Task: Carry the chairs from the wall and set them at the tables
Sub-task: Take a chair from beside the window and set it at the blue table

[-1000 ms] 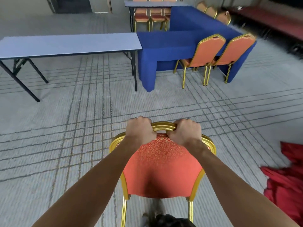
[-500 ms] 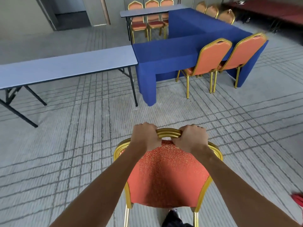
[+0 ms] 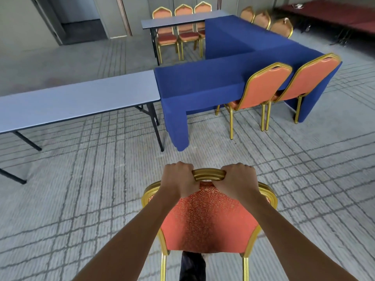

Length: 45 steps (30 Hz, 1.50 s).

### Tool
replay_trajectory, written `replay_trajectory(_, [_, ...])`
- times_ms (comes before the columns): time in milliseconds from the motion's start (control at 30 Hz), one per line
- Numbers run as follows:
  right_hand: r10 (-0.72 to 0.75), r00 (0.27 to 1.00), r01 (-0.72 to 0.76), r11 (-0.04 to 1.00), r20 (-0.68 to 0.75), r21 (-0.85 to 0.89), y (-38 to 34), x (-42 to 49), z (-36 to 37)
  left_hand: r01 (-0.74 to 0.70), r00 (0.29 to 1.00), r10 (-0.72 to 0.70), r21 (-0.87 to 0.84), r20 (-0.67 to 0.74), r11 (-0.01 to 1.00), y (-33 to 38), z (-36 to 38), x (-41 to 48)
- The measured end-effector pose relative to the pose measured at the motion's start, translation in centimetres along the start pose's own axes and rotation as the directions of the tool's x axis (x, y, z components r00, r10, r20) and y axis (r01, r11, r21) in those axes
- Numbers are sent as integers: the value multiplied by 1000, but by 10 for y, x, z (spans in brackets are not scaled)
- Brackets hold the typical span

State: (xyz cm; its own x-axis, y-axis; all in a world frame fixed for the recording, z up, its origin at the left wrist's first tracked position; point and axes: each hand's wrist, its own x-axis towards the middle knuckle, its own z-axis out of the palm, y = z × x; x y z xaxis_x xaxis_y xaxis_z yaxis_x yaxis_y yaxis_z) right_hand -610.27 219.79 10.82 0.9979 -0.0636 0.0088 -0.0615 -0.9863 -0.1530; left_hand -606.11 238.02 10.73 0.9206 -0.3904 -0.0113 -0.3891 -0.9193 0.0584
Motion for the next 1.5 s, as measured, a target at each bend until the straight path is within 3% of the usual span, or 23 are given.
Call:
replay_trajectory(300, [24,997,-19,997,67,-74,50,194,3,-62,997,64,-44,49,997,-19,6,205])
replay_trajectory(733, [-56,998,57,998,34,-8,155,472,3,18,1000,-17,-74,14,997,-15,13,489])
replay_trajectory(1133, [-206,978,206,978,-5,10,241,678,-6,140,990,-140,-80,-3,987,4,22,686])
replay_trajectory(1500, [-211,978,211,977,6,-15,273,865,7,149,989,-147,-73,30,986,-27,25,867])
